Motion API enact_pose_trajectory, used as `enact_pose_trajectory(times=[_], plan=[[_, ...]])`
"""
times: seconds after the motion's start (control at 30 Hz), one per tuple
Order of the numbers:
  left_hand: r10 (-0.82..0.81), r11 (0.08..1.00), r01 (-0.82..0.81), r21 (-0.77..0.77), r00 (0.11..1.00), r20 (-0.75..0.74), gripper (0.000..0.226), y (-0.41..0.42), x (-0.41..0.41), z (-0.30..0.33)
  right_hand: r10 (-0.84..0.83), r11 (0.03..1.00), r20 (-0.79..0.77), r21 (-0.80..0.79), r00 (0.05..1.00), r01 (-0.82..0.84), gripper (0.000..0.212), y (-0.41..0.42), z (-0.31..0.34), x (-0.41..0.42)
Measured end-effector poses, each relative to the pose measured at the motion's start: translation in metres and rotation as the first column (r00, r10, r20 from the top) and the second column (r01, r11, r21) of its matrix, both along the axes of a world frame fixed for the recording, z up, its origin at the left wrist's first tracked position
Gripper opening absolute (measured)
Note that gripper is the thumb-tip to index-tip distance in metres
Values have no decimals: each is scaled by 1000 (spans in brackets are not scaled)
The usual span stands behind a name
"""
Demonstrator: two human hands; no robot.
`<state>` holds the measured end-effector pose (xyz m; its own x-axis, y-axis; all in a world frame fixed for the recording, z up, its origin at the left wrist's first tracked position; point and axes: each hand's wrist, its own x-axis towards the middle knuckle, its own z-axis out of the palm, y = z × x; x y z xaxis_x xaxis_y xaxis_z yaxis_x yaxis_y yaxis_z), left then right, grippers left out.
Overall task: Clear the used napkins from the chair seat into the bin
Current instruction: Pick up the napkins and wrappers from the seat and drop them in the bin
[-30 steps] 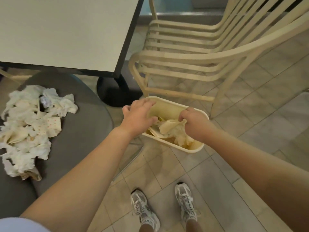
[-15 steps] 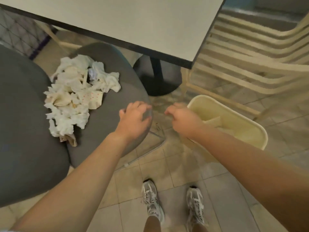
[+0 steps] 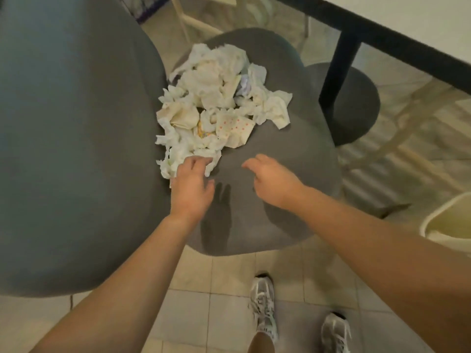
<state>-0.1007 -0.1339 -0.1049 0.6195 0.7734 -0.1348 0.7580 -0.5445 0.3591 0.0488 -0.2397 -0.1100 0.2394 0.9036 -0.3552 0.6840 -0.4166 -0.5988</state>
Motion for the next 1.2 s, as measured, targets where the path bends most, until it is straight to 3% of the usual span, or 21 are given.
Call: enact_pose_trajectory(times=[0.13,0.27,0.43,0.6,0.73,0.83,1.07,1.2], plan=[[139,989,-133,68,985,-104,51,34,-16,-24,38,999,-16,8,999,-37,48,48,-23,-15],[141,990,-134,54,975,-172,54,58,-16,-42,82,995,-36,53,996,-80,46,79,-44,-24],[100,993,-105,-58,992,-78,39,81,-11,-58,154,988,-153,8,976,-155,74,110,-66,-33],[120,970,-138,-200,988,-99,33,90,-12,-59,217,972,-122,-65,969,-226,70,124,-80,-42],[151,971,-151,-188,988,-12,28,92,-13,-55,145,988,20,-55,989,-144,48,124,-80,-43],[184,975,-167,-147,977,108,25,92,-10,-48,62,993,-22,-102,998,-64,34,117,-74,-32],[148,985,-118,-129,957,249,23,77,2,-26,201,966,221,-206,954,-156,25,74,-49,-18],[192,965,-104,-242,907,374,27,62,14,-15,197,967,141,-190,970,-169,28,39,-46,-16]])
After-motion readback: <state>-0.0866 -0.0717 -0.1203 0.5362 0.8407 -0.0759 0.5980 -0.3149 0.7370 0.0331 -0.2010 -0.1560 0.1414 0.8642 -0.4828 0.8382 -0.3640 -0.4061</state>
